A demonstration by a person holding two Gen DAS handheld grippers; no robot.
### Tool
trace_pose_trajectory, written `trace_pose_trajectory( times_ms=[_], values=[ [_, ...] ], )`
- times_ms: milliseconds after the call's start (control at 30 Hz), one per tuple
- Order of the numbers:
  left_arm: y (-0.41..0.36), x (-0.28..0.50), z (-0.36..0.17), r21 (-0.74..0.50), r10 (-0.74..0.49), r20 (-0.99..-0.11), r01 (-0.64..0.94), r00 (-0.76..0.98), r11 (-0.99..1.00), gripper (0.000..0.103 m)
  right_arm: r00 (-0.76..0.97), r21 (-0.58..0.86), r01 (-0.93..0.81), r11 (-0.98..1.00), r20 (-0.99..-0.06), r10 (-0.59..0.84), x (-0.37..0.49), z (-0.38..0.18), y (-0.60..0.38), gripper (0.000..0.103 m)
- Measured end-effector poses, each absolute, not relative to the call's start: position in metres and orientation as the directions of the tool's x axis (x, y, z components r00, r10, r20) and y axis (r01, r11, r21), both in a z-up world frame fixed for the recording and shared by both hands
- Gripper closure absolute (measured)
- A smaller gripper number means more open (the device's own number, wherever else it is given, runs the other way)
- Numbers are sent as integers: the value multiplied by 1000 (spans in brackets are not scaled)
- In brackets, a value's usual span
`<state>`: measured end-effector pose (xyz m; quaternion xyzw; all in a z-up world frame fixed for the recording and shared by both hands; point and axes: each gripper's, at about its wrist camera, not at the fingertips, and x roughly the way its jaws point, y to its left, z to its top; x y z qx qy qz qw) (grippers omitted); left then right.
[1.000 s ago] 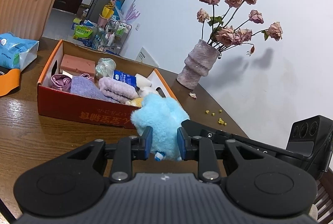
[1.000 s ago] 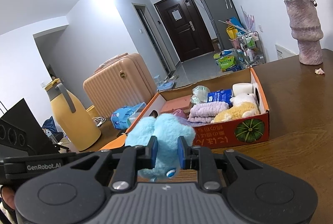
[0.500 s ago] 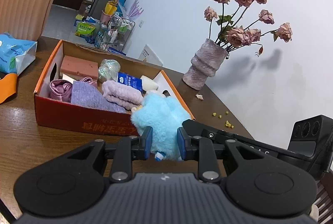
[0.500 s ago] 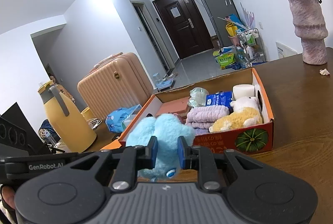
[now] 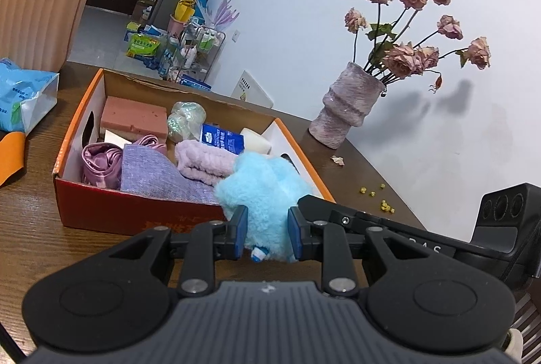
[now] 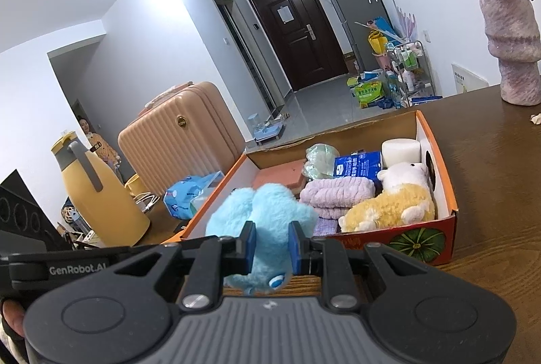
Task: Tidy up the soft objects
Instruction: 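Carry the light-blue plush toy into the box and lower it in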
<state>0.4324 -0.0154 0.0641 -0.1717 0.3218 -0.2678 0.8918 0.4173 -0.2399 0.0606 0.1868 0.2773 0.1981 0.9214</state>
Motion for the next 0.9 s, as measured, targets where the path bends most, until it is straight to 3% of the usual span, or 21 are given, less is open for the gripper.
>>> trace_pose_trajectory(
  times_ms=[900],
  values=[
    [-9, 492, 43, -489, -575, -523, 331, 629, 807, 78, 747, 436, -269, 859, -468, 471, 475, 47, -231, 82]
  ],
)
